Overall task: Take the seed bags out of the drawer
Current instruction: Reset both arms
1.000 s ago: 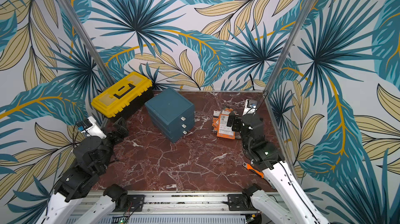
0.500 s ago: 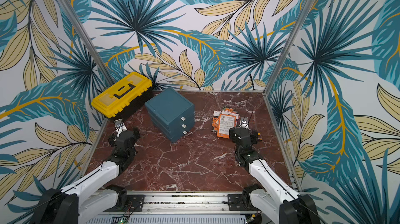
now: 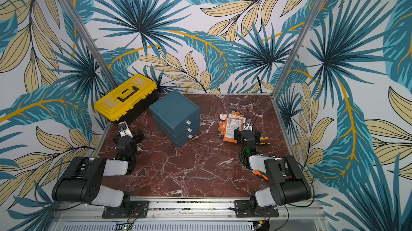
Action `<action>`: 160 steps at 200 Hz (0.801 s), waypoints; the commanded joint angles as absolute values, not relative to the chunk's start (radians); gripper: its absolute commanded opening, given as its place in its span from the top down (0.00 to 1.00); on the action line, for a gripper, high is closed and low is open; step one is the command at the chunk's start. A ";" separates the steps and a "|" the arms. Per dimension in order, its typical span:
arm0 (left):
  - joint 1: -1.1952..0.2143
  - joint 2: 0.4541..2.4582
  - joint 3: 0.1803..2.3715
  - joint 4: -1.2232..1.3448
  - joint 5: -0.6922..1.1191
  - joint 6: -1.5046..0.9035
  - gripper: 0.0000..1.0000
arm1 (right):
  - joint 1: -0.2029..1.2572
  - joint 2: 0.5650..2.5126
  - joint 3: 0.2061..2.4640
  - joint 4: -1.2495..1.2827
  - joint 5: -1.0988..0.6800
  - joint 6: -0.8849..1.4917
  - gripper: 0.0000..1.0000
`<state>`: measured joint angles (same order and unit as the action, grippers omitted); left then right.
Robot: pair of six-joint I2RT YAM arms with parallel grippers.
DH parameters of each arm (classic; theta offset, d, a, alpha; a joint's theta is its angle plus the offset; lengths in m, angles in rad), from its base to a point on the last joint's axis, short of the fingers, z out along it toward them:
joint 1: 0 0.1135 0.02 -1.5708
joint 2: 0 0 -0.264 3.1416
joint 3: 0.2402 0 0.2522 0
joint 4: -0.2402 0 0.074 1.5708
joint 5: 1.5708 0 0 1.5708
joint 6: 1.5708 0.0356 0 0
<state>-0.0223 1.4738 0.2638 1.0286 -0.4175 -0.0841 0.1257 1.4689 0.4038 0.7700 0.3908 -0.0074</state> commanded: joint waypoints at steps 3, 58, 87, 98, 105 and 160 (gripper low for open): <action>-0.009 1.481 0.276 1.067 -0.286 -0.063 0.00 | 0.084 1.479 0.462 0.734 0.307 0.026 0.01; -0.011 1.542 0.377 0.924 -0.262 -0.056 0.00 | 0.057 1.500 0.411 0.826 0.242 0.043 0.00; -0.011 1.563 0.363 0.983 -0.261 -0.046 0.00 | 0.055 1.513 0.395 0.889 0.280 0.046 0.00; -0.011 1.573 0.355 1.013 -0.261 -0.044 0.00 | 0.055 1.518 0.389 0.910 0.281 0.039 0.01; -0.011 1.579 0.354 1.031 -0.262 -0.038 0.00 | 0.055 1.507 0.398 0.873 0.282 0.052 0.00; -0.011 1.576 0.354 1.023 -0.260 -0.041 0.00 | 0.055 1.503 0.396 0.874 0.280 0.048 0.00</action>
